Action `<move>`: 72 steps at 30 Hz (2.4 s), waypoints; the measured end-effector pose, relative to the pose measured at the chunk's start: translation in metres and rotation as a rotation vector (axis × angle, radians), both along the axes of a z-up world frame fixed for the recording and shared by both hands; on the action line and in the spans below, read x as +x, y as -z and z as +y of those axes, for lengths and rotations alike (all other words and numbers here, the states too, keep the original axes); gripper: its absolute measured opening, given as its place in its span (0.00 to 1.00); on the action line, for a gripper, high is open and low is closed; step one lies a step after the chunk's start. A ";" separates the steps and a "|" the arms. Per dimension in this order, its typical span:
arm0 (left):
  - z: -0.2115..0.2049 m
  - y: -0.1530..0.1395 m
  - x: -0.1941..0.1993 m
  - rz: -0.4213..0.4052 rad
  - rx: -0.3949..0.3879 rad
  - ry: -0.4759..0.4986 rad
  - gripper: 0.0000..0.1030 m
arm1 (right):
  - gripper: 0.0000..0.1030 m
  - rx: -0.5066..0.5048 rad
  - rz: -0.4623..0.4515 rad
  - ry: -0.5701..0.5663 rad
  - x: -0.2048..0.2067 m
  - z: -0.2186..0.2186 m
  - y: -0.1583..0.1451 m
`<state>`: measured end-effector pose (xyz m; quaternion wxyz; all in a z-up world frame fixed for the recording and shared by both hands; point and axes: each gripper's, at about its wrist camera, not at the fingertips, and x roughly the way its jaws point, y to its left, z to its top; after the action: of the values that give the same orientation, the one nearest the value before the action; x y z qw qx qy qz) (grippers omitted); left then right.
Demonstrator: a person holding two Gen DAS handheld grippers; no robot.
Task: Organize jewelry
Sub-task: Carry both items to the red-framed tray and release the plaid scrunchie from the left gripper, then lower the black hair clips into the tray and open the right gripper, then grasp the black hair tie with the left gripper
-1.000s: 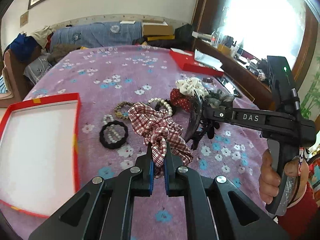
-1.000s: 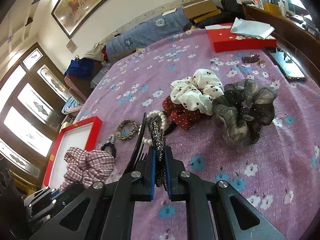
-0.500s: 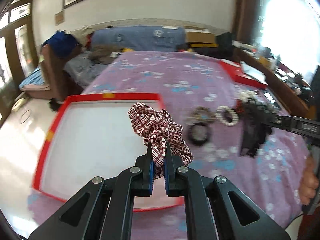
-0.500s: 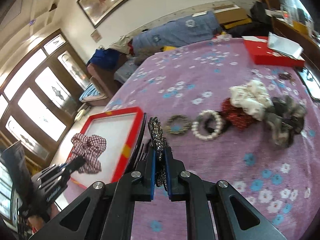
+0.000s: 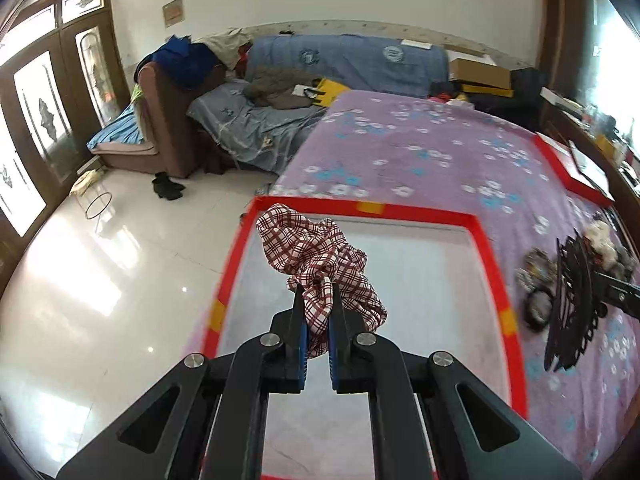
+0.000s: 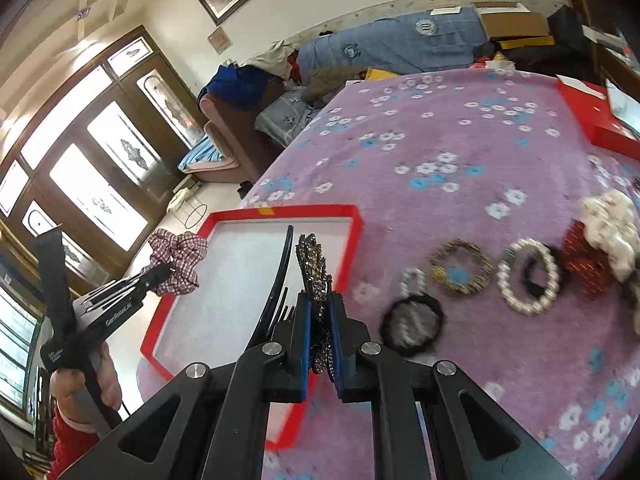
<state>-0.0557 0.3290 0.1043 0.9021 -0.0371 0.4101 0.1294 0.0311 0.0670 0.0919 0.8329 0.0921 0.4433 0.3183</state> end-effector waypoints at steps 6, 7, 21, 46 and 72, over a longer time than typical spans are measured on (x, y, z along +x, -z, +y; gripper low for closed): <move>0.025 0.017 0.039 0.079 -0.011 -0.005 0.07 | 0.10 -0.053 0.002 -0.035 0.021 0.048 0.010; 0.028 0.022 0.047 0.098 -0.022 0.003 0.07 | 0.10 -0.064 0.009 -0.040 0.026 0.056 0.014; 0.053 0.059 0.097 0.181 -0.027 -0.051 0.08 | 0.10 -0.138 0.074 -0.002 0.073 0.088 0.045; 0.037 0.003 0.022 -0.019 -0.110 -0.101 0.51 | 0.35 -0.163 -0.041 0.010 0.043 0.069 0.018; -0.091 -0.020 -0.026 -0.067 -0.132 0.045 0.60 | 0.44 -0.208 -0.064 0.274 -0.057 -0.168 0.024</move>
<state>-0.0821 0.2383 0.1247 0.9136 -0.0915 0.3878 0.0807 -0.0262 -0.1014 0.0677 0.8871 0.0550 0.4305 0.1571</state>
